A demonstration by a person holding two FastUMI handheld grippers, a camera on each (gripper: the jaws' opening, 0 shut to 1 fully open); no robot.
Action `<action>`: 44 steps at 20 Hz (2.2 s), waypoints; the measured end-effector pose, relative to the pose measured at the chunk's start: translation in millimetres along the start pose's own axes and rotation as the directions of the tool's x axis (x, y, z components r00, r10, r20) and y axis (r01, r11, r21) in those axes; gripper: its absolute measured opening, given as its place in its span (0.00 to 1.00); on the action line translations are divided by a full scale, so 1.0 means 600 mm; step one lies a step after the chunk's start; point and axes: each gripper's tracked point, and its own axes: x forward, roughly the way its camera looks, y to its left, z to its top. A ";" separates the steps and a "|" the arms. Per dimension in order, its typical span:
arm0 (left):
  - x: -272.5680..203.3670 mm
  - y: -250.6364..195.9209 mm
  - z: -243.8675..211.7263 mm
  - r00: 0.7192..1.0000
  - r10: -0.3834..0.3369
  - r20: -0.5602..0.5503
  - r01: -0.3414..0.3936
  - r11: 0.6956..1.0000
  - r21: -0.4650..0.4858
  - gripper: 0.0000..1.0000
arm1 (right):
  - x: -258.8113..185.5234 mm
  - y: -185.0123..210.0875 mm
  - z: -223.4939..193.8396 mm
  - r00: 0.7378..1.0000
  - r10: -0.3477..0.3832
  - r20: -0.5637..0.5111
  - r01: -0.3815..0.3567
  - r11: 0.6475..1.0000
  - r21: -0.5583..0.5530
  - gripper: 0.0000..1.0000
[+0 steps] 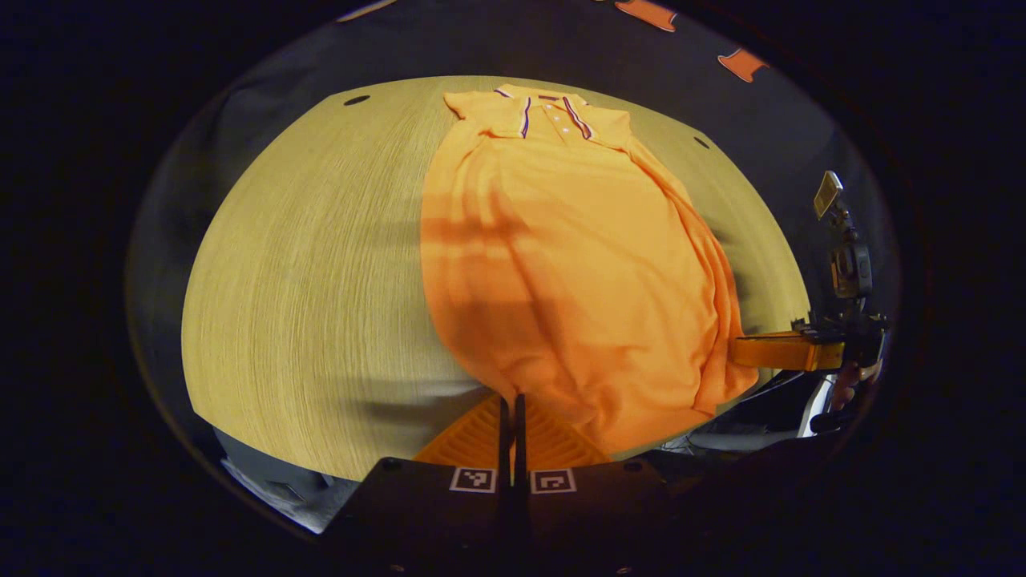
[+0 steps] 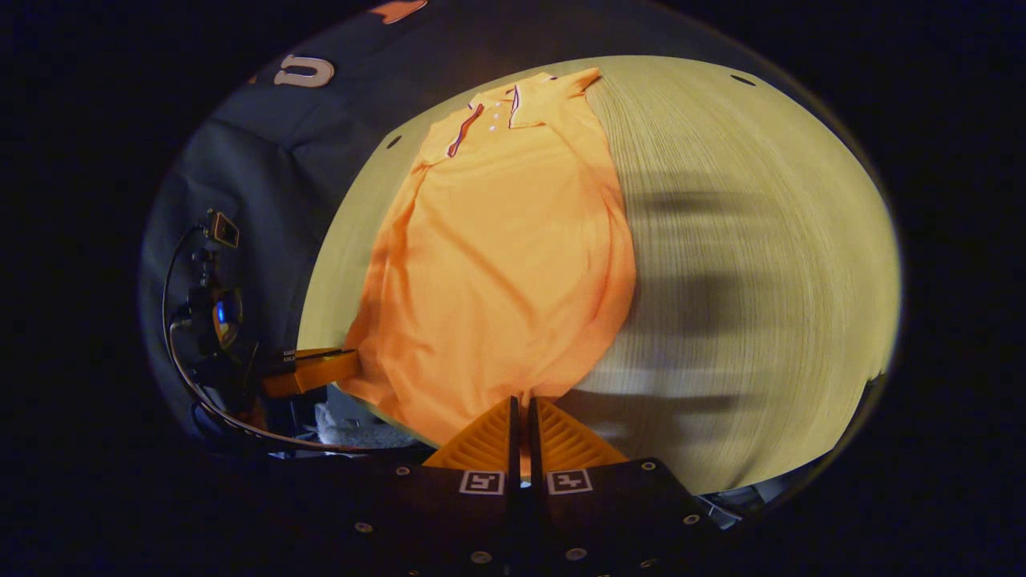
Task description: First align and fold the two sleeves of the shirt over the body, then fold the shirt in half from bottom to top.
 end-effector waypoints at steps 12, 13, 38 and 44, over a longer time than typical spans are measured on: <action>-0.004 0.029 0.045 1.000 0.007 0.009 -0.007 1.000 -0.009 0.01 | -0.012 -0.064 -0.047 0.979 -0.181 -0.091 0.177 0.983 -0.056 0.36; -0.003 0.032 0.043 1.000 0.010 0.002 -0.010 1.000 -0.014 0.01 | -0.007 -0.063 -0.058 0.975 -0.193 -0.106 0.186 0.980 -0.074 0.63; -0.043 0.014 0.118 0.993 -0.083 0.087 0.086 0.996 -0.032 0.01 | -0.073 0.026 0.046 0.993 0.074 0.095 -0.090 0.979 0.183 0.00; -0.081 -0.002 0.235 0.969 -0.142 0.204 0.148 0.989 -0.018 0.01 | -0.117 0.048 0.186 0.966 0.110 0.234 -0.158 0.967 0.197 0.00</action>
